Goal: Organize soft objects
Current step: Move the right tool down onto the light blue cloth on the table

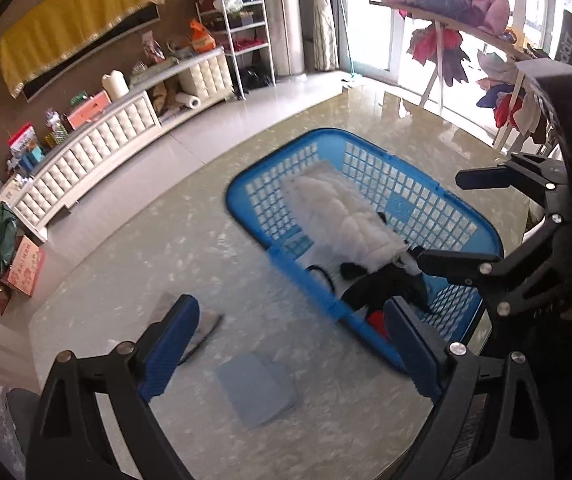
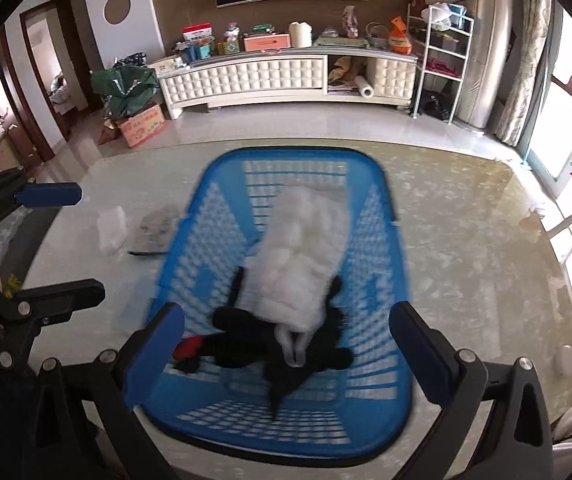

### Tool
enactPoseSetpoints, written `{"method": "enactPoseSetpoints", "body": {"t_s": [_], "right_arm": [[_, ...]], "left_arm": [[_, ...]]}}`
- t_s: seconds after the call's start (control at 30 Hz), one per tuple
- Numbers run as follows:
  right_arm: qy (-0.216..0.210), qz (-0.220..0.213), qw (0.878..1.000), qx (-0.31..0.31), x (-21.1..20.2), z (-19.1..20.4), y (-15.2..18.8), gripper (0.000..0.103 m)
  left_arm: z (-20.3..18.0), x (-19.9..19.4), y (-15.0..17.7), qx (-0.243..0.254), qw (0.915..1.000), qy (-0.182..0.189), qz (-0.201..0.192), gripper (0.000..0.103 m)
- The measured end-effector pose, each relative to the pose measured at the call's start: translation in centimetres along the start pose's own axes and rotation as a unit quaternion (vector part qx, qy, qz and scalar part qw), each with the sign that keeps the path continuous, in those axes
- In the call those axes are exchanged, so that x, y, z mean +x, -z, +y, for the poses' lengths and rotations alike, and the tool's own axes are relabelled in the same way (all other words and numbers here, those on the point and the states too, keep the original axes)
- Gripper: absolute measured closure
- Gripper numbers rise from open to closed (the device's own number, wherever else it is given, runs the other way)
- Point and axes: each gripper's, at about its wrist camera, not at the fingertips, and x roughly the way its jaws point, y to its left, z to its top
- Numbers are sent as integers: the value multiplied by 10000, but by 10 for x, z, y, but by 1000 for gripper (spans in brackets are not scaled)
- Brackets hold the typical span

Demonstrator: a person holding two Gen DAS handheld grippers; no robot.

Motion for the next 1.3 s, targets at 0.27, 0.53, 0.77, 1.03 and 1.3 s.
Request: {"method": "enactPoseSetpoints", "body": {"t_s": [0.27, 0.53, 0.77, 1.03, 1.3], "right_arm": [[-158, -76, 9997, -172, 0, 50, -18, 0], [-202, 145, 9981, -562, 29, 106, -32, 0], [-317, 466, 9945, -881, 65, 148, -39, 0], [-267, 1014, 9891, -1032, 122, 176, -33, 0], [-86, 1713, 9812, -885, 180, 177, -10, 0]], "left_arm": [[42, -23, 46, -225, 9993, -229, -193, 10], [89, -42, 89, -699, 9966, -279, -320, 0], [131, -35, 126, -1266, 9908, -452, -132, 0], [159, -11, 158, -1683, 9827, -725, 262, 0], [168, 20, 176, -1753, 9800, -701, 629, 0]]}}
